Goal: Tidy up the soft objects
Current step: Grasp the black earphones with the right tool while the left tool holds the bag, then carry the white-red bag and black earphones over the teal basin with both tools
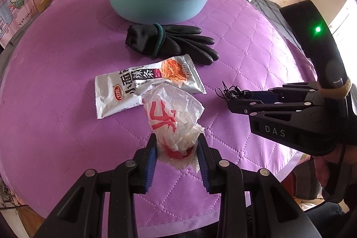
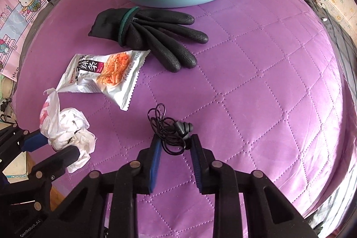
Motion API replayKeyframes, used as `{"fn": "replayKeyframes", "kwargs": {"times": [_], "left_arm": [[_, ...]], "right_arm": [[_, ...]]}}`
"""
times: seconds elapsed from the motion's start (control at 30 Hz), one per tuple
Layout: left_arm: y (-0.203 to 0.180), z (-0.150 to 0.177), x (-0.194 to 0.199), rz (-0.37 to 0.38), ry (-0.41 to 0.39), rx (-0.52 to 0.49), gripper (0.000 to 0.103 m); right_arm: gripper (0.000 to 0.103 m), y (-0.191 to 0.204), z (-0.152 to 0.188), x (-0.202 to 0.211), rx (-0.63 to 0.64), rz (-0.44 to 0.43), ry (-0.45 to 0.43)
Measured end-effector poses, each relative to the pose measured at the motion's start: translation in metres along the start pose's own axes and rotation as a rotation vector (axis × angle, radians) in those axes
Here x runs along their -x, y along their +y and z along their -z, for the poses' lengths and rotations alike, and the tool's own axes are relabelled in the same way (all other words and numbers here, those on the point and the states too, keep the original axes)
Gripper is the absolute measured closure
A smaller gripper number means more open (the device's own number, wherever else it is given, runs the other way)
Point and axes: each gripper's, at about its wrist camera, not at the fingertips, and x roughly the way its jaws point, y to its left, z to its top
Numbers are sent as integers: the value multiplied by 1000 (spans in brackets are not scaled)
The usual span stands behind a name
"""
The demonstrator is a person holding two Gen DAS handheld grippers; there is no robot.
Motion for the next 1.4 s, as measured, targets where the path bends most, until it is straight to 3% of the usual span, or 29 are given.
{"fn": "replayKeyframes", "kwargs": {"times": [0.47,1.4], "left_arm": [[2,-9,17,4,-20,-45,66],[7,-45,52,36,-89,-134,66]], "right_arm": [[80,0,9,32,-19,2,-44],[82,10,-3,100,-58,44,-182]]}}
